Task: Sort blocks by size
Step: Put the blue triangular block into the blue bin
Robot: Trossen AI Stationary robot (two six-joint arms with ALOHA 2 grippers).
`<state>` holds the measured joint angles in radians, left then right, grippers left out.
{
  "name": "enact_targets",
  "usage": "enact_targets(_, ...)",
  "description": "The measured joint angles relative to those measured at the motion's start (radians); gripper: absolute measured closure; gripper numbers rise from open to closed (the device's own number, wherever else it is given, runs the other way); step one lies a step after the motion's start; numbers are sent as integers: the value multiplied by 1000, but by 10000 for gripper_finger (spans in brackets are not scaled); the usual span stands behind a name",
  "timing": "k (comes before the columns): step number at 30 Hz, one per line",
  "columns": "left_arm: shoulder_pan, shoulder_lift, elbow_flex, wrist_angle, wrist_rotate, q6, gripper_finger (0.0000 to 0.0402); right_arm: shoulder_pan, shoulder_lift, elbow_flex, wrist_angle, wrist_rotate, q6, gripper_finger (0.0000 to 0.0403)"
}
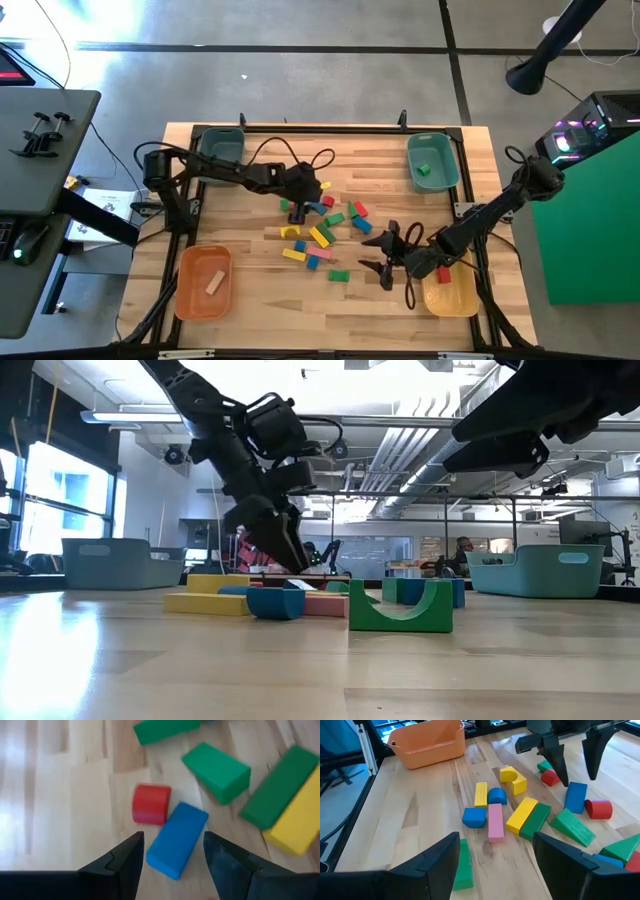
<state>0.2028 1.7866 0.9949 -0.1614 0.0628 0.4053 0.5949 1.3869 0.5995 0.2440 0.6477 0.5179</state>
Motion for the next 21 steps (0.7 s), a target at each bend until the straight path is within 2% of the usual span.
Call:
enact_targets(5,5,0,0,1,-16,-9,200,0,0,0,0,-2,0,155)
enact_targets(11,12,35,0,5,-19,-34,148,0,0,0,0,-2,0,155)
enact_targets(15,12,71,0,9,-20,1,121,0,0,0,0,-2,0,155)
enact_targets(21,12,98,1,47,-11,59,119,0,0,0,0,-2,-1,155)
